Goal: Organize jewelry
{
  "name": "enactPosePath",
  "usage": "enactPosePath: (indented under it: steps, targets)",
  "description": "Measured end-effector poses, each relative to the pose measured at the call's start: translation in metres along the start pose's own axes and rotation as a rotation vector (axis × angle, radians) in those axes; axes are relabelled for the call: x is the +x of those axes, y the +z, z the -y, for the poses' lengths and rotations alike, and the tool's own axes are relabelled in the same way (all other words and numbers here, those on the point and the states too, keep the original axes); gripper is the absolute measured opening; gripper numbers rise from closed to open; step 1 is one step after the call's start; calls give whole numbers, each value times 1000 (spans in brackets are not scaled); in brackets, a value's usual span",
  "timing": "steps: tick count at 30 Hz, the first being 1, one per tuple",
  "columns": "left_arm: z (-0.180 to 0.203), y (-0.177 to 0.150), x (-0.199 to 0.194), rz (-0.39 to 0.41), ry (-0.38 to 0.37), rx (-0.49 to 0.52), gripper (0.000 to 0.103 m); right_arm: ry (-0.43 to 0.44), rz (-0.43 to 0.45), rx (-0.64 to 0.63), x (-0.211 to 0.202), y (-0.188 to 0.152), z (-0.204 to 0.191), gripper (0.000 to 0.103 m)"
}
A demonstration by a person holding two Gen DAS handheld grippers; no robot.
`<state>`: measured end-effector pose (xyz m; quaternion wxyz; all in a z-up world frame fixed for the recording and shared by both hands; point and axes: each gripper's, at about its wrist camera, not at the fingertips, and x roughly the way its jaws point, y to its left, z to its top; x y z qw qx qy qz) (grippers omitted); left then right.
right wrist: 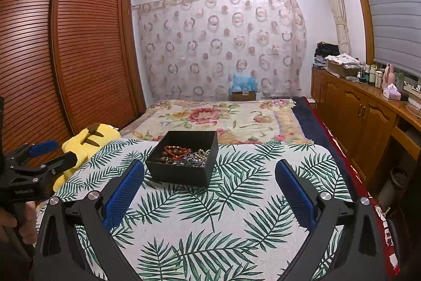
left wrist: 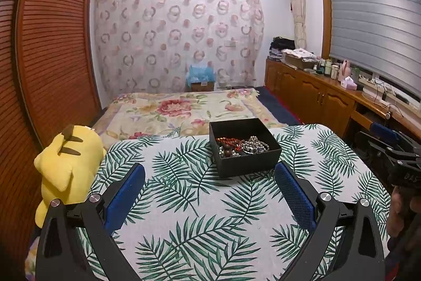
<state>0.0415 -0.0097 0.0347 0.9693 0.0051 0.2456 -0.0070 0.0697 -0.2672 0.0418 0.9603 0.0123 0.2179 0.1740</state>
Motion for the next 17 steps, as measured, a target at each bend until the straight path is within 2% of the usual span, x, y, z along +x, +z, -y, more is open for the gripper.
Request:
enactPosePath:
  steps: [17]
  targets:
    - [0,-1,-1,2,7,1,95,1,0,0,2,-2,-3,100]
